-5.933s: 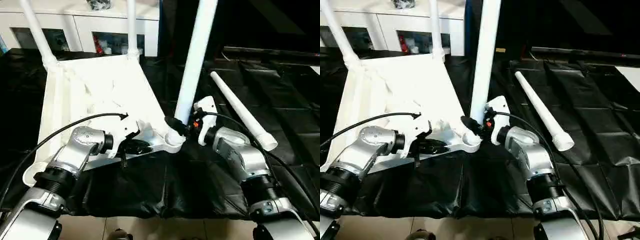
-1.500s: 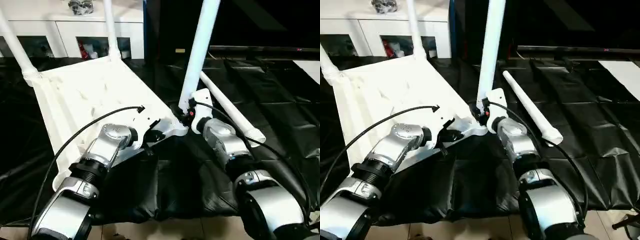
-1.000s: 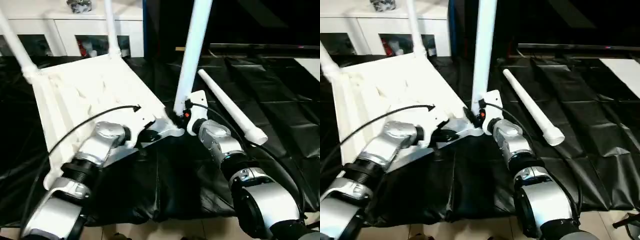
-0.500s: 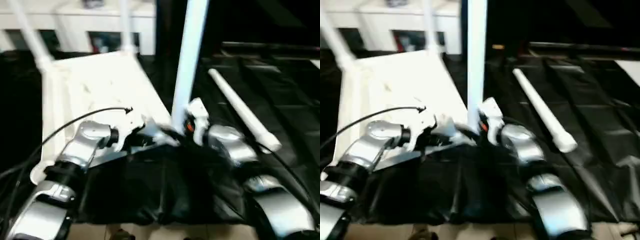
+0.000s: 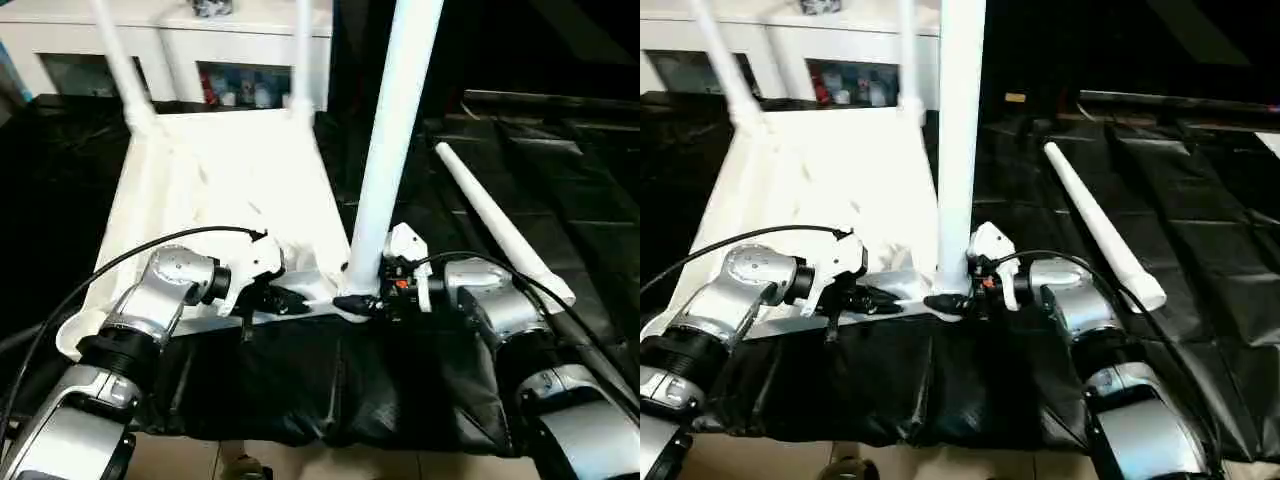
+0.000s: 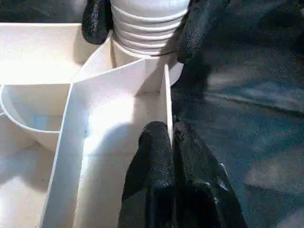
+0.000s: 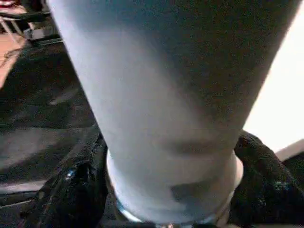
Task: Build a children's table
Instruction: Rotate leg to tighten
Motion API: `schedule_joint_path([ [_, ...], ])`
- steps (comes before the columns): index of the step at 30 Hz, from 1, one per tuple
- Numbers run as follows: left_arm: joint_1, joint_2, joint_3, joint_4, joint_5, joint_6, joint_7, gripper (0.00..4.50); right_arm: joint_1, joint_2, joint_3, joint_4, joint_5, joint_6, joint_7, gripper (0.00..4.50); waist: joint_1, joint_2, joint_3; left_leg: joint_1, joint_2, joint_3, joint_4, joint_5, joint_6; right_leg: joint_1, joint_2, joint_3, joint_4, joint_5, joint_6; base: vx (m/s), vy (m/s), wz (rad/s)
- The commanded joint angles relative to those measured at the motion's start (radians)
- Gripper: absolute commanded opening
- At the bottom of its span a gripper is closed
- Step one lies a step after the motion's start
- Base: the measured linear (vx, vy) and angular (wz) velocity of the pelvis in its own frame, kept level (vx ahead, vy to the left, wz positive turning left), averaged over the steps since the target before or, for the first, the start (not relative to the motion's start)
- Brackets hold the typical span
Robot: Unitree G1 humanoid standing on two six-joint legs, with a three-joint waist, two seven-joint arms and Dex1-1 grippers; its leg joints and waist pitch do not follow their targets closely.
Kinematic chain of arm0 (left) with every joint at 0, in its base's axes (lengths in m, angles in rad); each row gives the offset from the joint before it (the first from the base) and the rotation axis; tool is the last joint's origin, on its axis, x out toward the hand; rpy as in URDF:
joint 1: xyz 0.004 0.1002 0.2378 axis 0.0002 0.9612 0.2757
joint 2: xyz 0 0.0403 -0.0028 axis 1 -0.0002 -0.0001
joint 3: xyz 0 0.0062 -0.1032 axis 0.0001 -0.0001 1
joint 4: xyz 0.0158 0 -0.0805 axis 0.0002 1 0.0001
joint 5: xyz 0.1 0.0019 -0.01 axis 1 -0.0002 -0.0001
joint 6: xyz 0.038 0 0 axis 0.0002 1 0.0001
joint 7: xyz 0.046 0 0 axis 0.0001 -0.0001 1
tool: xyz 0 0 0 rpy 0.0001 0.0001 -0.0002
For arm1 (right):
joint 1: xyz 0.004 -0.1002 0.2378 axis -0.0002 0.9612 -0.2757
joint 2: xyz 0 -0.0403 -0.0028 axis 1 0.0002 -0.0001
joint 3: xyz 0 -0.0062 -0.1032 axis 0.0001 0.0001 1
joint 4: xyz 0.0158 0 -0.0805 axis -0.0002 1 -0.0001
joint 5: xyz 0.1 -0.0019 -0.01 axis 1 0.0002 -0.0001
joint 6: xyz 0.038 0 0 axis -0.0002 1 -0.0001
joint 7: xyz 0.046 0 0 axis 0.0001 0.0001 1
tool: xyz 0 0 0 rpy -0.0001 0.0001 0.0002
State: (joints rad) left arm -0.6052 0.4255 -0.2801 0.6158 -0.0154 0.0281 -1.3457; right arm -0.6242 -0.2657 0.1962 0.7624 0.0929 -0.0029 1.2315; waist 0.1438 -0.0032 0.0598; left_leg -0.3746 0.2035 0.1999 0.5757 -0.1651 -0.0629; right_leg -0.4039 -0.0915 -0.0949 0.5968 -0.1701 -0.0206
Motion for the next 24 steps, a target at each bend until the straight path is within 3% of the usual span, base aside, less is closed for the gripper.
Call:
schedule_joint_path([
  [1,-0.015,-0.032,-0.031,-0.027,-0.033,-0.041,-0.066,0.00,0.008,0.010,0.029,-0.015,-0.001,0.025,0.015,2.89,-0.008,0.013,-0.078,0.024,0.042,-0.017,-0.064,-0.236,0.018,0.049,-0.064,0.054,-0.053,-0.155,-0.234,0.000,0.000,0.00],
  [8,-0.011,-0.041,-0.023,-0.013,-0.032,-0.025,-0.043,0.00,0.045,0.023,0.026,-0.051,0.012,0.062,0.012,2.80,-0.005,0.012,-0.077,0.026,0.042,-0.016,-0.064,-0.239,0.016,0.048,-0.065,0.054,-0.055,-0.171,-0.229,0.000,0.000,0.00],
  [9,-0.016,-0.053,-0.015,-0.002,-0.023,-0.012,-0.004,0.00,0.051,0.036,0.011,-0.050,0.018,0.066,-0.021,2.80,-0.006,0.007,-0.076,0.024,0.041,-0.016,-0.064,-0.241,0.015,0.049,-0.065,0.054,-0.056,-0.179,-0.227,0.000,0.000,0.00],
  [10,-0.033,-0.082,0.008,0.023,-0.013,0.016,0.081,0.00,0.058,0.065,-0.017,-0.042,0.024,0.065,-0.094,2.80,-0.005,0.010,-0.073,0.027,0.042,-0.017,-0.066,-0.260,0.009,0.046,-0.067,0.055,-0.061,-0.214,-0.222,0.000,0.000,0.00],
  [11,-0.033,-0.082,0.008,0.023,-0.013,0.016,0.081,0.00,0.058,0.065,-0.017,-0.042,0.024,0.065,-0.094,2.79,-0.007,0.009,-0.071,0.027,0.041,-0.016,-0.067,-0.270,0.003,0.046,-0.067,0.055,-0.062,-0.235,-0.218,0.000,0.000,0.00],
  [12,-0.048,-0.109,0.027,0.038,-0.010,0.047,0.150,0.00,0.053,0.097,-0.047,-0.018,0.024,0.060,-0.190,2.79,-0.009,0.001,-0.069,0.031,0.042,-0.018,-0.069,-0.294,-0.009,0.044,-0.070,0.056,-0.069,-0.292,-0.205,0.000,0.000,0.00],
  [14,-0.070,-0.155,0.049,0.051,0.001,0.093,0.265,0.00,0.035,0.151,-0.098,0.040,0.019,0.055,-0.370,2.79,-0.011,0.004,-0.066,0.032,0.039,-0.021,-0.069,-0.313,-0.022,0.042,-0.075,0.057,-0.075,-0.354,-0.190,0.000,0.000,0.00],
  [15,-0.071,-0.159,0.050,0.051,0.002,0.096,0.273,0.00,0.033,0.156,-0.102,0.045,0.019,0.054,-0.385,2.79,-0.017,0.002,-0.067,0.032,0.037,-0.029,-0.070,-0.324,-0.036,0.046,-0.081,0.052,-0.084,-0.440,-0.159,0.000,0.000,0.00],
  [16,-0.085,-0.198,0.060,0.055,0.009,0.128,0.350,0.00,0.009,0.200,-0.143,0.099,0.025,0.052,-0.522,2.79,-0.019,-0.004,-0.067,0.031,0.037,-0.028,-0.071,-0.319,-0.035,0.045,-0.080,0.053,-0.086,-0.450,-0.150,0.000,0.000,0.00],
  [17,-0.093,-0.228,0.064,0.057,0.015,0.146,0.398,0.00,-0.010,0.232,-0.166,0.138,0.031,0.042,-0.609,2.79,-0.026,0.004,-0.064,0.032,0.037,-0.029,-0.072,-0.321,-0.039,0.040,-0.079,0.054,-0.088,-0.457,-0.146,0.000,0.000,0.00],
  [18,-0.097,-0.246,0.066,0.060,0.017,0.156,0.426,0.00,-0.023,0.252,-0.179,0.161,0.035,0.036,-0.660,2.79,-0.038,0.002,-0.065,0.030,0.033,-0.030,-0.072,-0.332,-0.043,0.042,-0.076,0.049,-0.090,-0.473,-0.141,0.000,0.000,0.00],
  [21,-0.098,-0.297,0.050,0.059,0.042,0.159,0.488,0.00,-0.059,0.310,-0.181,0.221,0.012,0.000,-0.775,2.79,-0.050,0.004,-0.065,0.028,0.029,-0.029,-0.069,-0.332,-0.029,0.041,-0.073,0.048,-0.097,-0.466,-0.132,0.000,0.000,0.00],
  [24,-0.090,-0.304,0.027,0.057,0.068,0.150,0.495,0.00,-0.074,0.335,-0.180,0.240,-0.013,-0.037,-0.800,2.79,-0.052,0.002,-0.070,0.023,0.030,-0.026,-0.068,-0.293,-0.005,0.043,-0.071,0.051,-0.088,-0.389,-0.146,0.000,0.000,0.00],
])
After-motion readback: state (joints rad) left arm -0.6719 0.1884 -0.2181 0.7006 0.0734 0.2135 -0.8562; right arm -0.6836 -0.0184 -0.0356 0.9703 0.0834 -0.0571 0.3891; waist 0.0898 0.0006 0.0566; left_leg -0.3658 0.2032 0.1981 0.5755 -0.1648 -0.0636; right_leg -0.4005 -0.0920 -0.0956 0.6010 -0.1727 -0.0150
